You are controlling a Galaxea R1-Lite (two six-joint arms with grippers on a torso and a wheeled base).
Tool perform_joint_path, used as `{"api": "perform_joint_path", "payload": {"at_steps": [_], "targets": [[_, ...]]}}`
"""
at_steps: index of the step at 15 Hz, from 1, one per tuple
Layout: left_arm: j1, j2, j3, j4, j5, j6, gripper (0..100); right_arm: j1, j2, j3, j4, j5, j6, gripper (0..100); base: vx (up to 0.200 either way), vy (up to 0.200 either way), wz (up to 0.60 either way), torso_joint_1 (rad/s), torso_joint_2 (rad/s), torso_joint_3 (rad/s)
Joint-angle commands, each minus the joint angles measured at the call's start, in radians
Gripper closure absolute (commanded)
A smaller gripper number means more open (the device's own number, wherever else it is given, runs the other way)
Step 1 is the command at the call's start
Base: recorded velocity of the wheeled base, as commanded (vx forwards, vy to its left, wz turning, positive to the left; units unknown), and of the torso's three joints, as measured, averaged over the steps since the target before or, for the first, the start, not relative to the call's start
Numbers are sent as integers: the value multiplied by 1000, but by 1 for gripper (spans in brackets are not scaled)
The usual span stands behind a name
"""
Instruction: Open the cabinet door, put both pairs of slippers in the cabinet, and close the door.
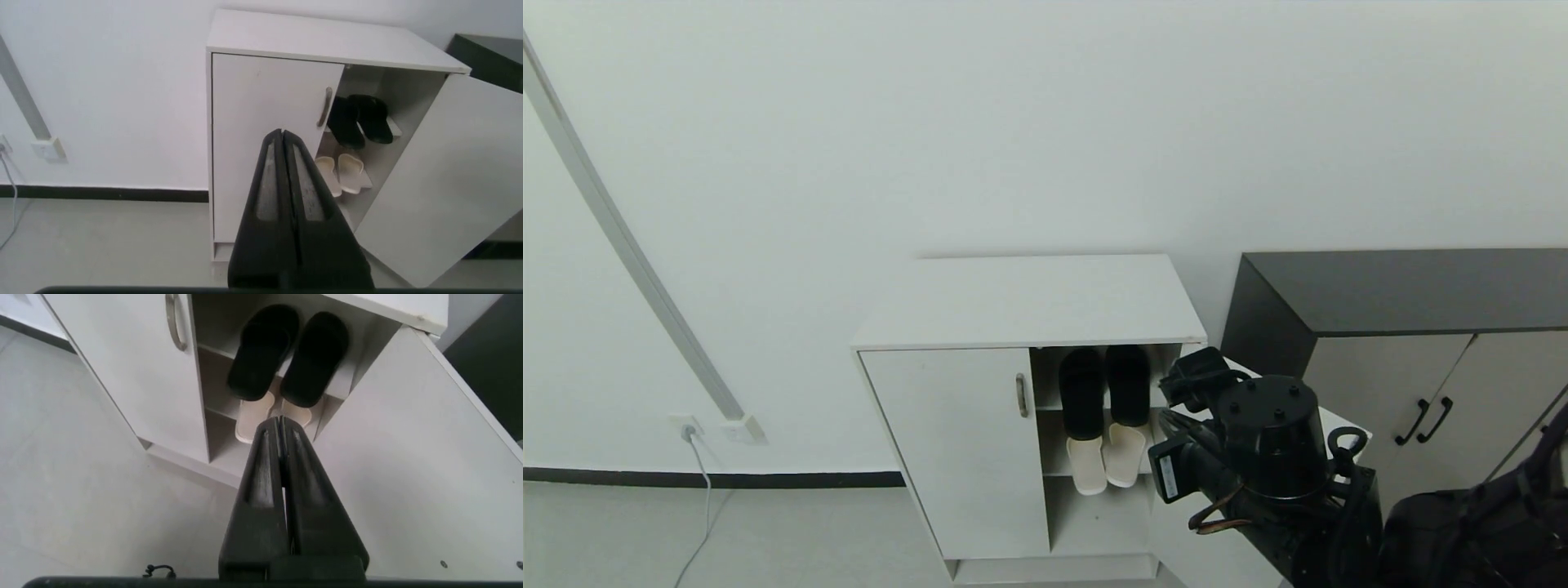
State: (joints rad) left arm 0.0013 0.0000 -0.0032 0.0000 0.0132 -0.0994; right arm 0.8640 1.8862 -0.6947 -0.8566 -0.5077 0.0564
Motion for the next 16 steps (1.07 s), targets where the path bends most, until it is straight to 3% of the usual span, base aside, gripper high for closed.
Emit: {"api": "perform_joint_path", "payload": {"at_steps": [1,9,16], "targets": [[0,0,2,0,1,0,100,1,2,15,-13,1,-10,100,0,0,0,0,0,0],[0,0,0,0,2,0,100,1,16,27,-58,0,-26,100,0,0,-525,6,1,1],[0,0,0,0,2,0,100,-2,17,26,-59,0,-26,100,0,0,0,0,0,0]]}}
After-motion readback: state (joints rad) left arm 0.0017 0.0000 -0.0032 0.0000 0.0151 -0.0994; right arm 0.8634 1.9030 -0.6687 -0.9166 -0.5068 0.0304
